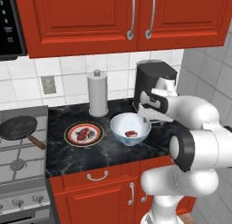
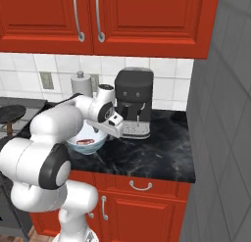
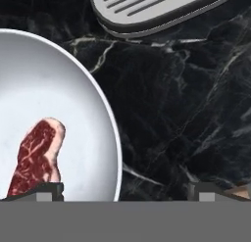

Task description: Place one of the steaks on the plate and the other in the bowl. Then place the bowl in the fridge.

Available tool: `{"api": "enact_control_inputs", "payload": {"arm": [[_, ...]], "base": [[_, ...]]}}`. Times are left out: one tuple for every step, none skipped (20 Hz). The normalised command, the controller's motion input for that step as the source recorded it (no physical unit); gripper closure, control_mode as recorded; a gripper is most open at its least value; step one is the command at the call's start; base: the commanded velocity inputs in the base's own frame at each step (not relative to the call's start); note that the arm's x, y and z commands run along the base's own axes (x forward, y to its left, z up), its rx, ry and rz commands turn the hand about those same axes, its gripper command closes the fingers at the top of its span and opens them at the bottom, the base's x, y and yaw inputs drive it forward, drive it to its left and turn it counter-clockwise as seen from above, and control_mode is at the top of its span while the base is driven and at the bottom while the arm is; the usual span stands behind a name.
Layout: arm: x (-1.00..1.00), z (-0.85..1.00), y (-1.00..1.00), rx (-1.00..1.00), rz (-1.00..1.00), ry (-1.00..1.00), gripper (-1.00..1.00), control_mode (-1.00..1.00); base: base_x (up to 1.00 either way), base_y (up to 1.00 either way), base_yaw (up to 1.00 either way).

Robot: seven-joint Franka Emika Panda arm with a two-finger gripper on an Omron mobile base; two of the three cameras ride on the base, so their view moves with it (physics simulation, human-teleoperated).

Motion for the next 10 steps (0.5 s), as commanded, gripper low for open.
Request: {"api": "enact_control_inputs", "payload": {"arm": [[0.24, -0.16, 0.04, 0.00, -0.04, 0.00, -1.00, -1.00], [0.25, -0.20, 0.00, 0.00, -0.04, 0.00, -1.00, -1.00], [0.31, -0.23, 0.00, 0.00, -0.04, 0.00, -1.00, -1.00], [0.30, -0.25, 0.00, 0.00, -0.04, 0.00, -1.00, -1.00], [0.28, -0.26, 0.00, 0.00, -0.04, 0.00, -1.00, -1.00], [0.25, -0.27, 0.00, 0.00, -0.04, 0.00, -1.00, -1.00], [0.19, -0.28, 0.00, 0.00, -0.04, 0.00, -1.00, -1.00], [0.15, -0.31, 0.00, 0.00, -0.03, 0.00, -1.00, -1.00], [0.14, -0.26, 0.00, 0.00, -0.03, 0.00, -1.00, -1.00], [0.15, -0.25, 0.00, 0.00, -0.02, 0.00, -1.00, -1.00]], "base": [[0.00, 0.00, 0.00], [0.00, 0.00, 0.00], [0.00, 0.00, 0.00], [0.00, 0.00, 0.00], [0.00, 0.00, 0.00], [0.00, 0.00, 0.00], [0.00, 0.00, 0.00], [0.00, 0.00, 0.00], [0.00, 0.00, 0.00], [0.00, 0.00, 0.00]]}}
